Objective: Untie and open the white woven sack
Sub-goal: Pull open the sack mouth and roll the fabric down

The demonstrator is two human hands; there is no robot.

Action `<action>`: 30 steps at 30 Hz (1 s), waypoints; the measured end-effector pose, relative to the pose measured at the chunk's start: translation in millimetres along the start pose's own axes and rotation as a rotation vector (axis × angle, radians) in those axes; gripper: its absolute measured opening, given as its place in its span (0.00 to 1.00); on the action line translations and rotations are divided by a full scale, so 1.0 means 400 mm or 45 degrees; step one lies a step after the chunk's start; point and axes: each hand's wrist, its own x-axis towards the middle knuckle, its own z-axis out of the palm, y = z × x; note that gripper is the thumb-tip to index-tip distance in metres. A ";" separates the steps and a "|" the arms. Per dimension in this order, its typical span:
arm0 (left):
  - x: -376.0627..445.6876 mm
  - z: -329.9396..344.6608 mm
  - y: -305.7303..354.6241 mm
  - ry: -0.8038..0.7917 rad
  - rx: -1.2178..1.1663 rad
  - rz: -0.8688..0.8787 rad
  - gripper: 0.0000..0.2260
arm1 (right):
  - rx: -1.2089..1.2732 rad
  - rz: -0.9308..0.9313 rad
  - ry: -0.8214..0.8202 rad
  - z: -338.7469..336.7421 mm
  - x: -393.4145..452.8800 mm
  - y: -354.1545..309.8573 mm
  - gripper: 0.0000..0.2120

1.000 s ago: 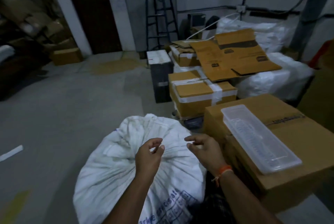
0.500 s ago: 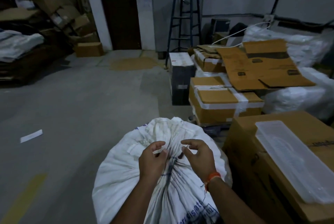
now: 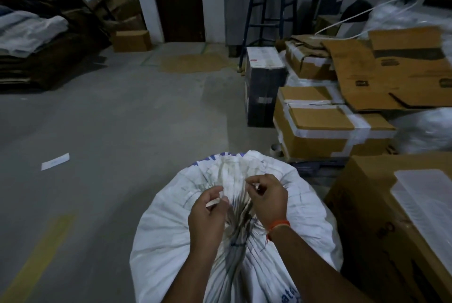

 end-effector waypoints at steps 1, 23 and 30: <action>0.005 -0.009 0.004 0.029 -0.035 0.006 0.09 | -0.002 -0.038 0.013 -0.004 -0.008 0.001 0.11; 0.115 0.007 0.266 -0.532 0.379 -0.267 0.09 | -0.100 -0.254 0.003 -0.105 -0.233 -0.013 0.16; 0.086 -0.006 0.220 -0.431 0.302 -0.218 0.07 | -0.112 -0.215 0.036 -0.121 -0.245 0.015 0.17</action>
